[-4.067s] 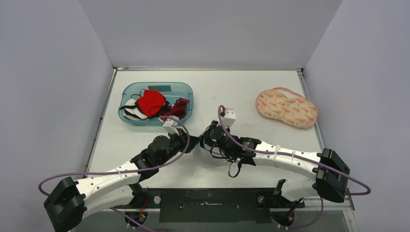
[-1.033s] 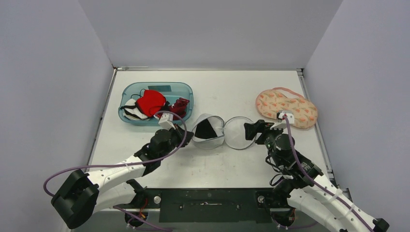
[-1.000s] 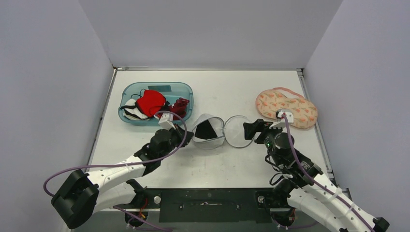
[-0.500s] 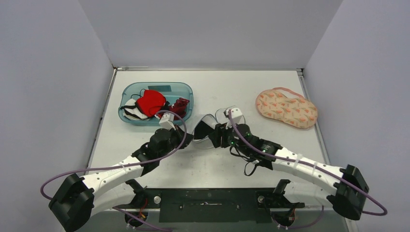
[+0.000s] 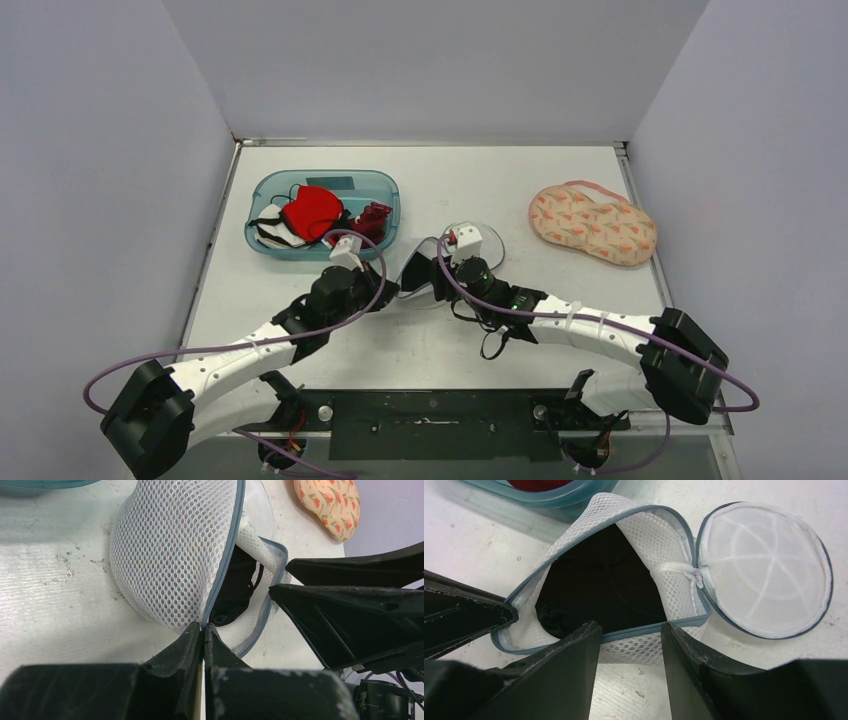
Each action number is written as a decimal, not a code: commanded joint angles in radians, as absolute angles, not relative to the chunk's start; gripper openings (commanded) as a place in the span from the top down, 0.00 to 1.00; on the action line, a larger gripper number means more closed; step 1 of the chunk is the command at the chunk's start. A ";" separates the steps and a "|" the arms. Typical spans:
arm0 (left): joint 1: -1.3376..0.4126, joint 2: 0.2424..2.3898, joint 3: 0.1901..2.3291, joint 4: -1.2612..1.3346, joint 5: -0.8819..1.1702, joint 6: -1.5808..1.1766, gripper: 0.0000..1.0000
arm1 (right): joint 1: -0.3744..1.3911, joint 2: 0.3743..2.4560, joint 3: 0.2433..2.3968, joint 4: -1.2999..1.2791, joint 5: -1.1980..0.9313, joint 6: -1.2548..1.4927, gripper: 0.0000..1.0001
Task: Unzip the laundry bag and remove the bra
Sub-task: Open the laundry bag at the center of the board, then pick up the bra from the laundry bag.
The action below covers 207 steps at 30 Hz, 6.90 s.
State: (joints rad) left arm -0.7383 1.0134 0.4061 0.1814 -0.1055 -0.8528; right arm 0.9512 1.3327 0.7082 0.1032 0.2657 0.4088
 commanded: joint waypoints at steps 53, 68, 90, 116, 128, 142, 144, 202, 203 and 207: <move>-0.702 1.042 0.517 0.055 -0.167 -0.831 1.00 | 0.915 1.465 0.854 0.037 0.110 0.239 0.62; -0.719 1.189 0.536 0.207 -0.019 -0.830 1.00 | 1.083 1.266 0.564 0.052 0.221 0.420 0.58; -0.722 1.196 0.523 0.231 -0.038 -0.792 1.00 | 1.031 1.344 0.732 0.161 0.227 0.339 0.32; -0.727 1.204 0.520 0.238 -0.030 -0.790 1.00 | 0.956 1.474 0.765 0.238 0.103 0.416 0.84; -0.732 1.215 0.518 0.249 -0.023 -0.791 1.00 | 0.948 1.443 0.738 0.237 0.083 0.432 0.49; -0.741 1.214 0.517 0.237 -0.041 -0.804 1.00 | 0.946 1.350 0.651 0.285 0.188 0.498 0.95; -0.740 1.213 0.516 0.234 -0.045 -0.807 1.00 | 0.941 1.295 0.618 0.280 0.224 0.503 0.95; -0.773 1.250 0.524 0.262 -0.044 -0.795 1.00 | 0.882 1.203 0.631 0.164 -0.046 0.431 0.95; -0.774 1.249 0.523 0.261 -0.048 -0.795 1.00 | 0.879 1.187 0.626 0.169 -0.060 0.437 0.95; -0.774 1.245 0.524 0.256 -0.055 -0.794 1.00 | 0.845 1.128 0.612 0.186 -0.150 0.473 0.95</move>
